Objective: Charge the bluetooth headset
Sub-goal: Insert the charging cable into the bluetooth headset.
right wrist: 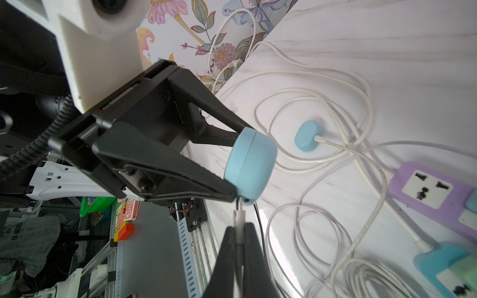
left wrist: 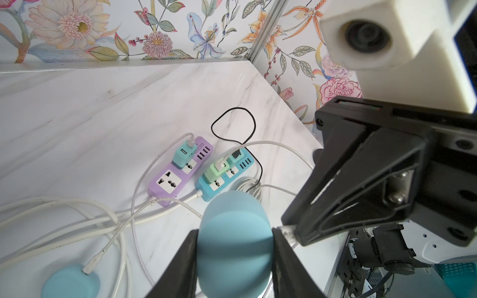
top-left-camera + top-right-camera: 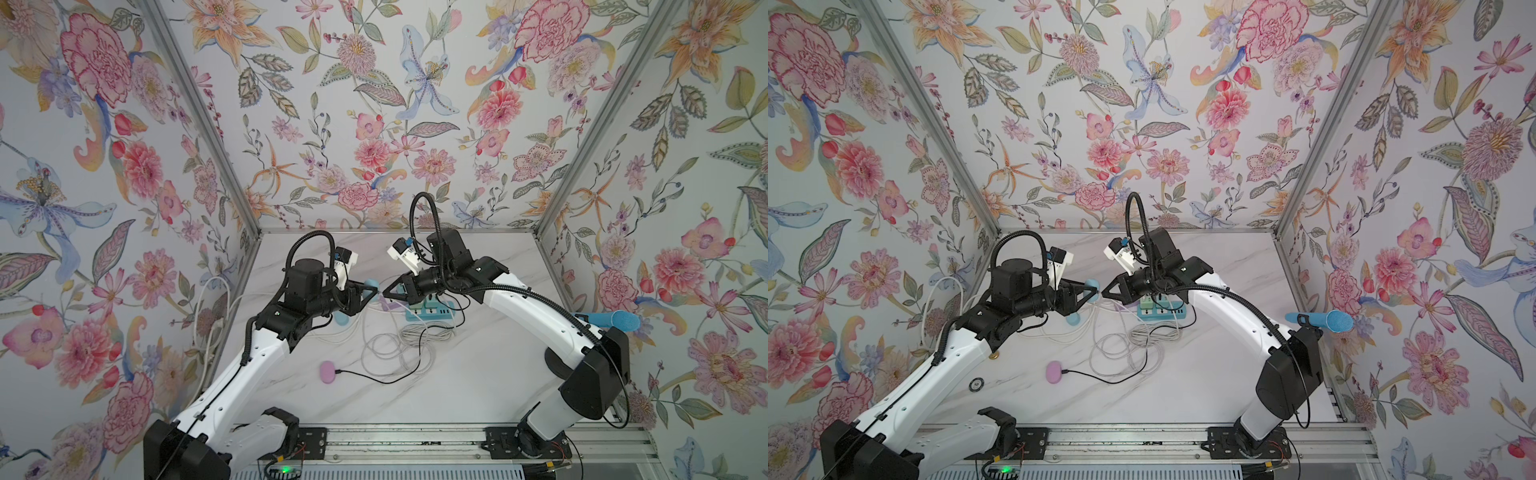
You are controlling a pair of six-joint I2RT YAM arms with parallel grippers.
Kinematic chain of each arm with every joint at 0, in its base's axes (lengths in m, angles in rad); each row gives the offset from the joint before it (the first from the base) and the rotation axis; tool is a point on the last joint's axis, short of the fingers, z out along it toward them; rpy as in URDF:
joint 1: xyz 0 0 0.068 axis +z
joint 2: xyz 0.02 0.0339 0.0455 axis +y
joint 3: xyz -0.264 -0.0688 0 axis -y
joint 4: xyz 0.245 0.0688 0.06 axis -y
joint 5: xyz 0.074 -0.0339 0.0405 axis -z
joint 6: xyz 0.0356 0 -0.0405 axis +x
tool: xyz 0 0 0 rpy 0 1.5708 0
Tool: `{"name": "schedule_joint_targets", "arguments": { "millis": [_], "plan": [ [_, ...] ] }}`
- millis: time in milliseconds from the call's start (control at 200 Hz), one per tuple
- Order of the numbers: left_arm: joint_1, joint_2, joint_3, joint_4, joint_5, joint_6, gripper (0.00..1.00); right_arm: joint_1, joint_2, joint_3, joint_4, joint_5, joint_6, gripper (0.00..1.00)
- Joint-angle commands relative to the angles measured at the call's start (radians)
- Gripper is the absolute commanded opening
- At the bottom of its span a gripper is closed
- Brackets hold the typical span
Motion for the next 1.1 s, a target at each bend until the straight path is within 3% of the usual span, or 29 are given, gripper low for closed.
{"name": "schedule_joint_targets", "arguments": {
  "millis": [0,1096],
  "plan": [
    [-0.004,0.007,0.011,0.035,0.021,-0.006,0.18,0.008,0.017,0.019,-0.005,-0.012,-0.019,0.0],
    [-0.004,0.016,0.033,0.018,0.035,0.006,0.17,-0.013,0.04,-0.004,-0.007,0.01,-0.019,0.0]
  ]
}}
